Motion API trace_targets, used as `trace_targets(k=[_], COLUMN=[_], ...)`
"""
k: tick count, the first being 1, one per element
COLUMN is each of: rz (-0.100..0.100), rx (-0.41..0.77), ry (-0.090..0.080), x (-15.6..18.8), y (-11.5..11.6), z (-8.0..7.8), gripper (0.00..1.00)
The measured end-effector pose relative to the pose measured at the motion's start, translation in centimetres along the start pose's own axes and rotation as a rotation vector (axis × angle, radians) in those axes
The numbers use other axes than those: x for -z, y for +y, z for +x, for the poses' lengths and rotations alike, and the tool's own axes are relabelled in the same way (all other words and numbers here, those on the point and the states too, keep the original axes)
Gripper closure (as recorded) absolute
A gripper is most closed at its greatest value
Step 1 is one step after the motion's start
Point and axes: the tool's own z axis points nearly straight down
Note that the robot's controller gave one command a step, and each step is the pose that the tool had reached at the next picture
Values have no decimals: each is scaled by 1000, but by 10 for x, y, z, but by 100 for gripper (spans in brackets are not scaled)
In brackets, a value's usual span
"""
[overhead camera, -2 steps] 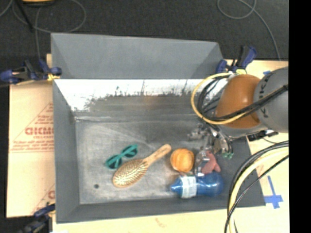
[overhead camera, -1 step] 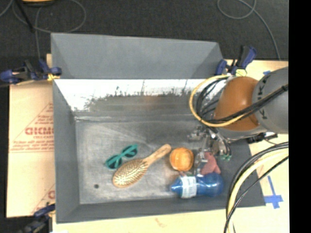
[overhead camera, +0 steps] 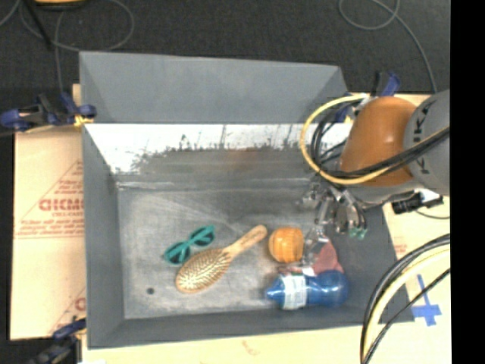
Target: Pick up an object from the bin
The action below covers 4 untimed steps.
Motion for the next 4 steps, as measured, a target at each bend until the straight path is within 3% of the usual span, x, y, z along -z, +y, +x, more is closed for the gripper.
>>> trace_targets(k=[1,4], rz=[-18,-11], rx=[-223,-220], ry=[-33,-27], x=[-37,-34], y=[55,48], z=[24,24], gripper=[100,100])
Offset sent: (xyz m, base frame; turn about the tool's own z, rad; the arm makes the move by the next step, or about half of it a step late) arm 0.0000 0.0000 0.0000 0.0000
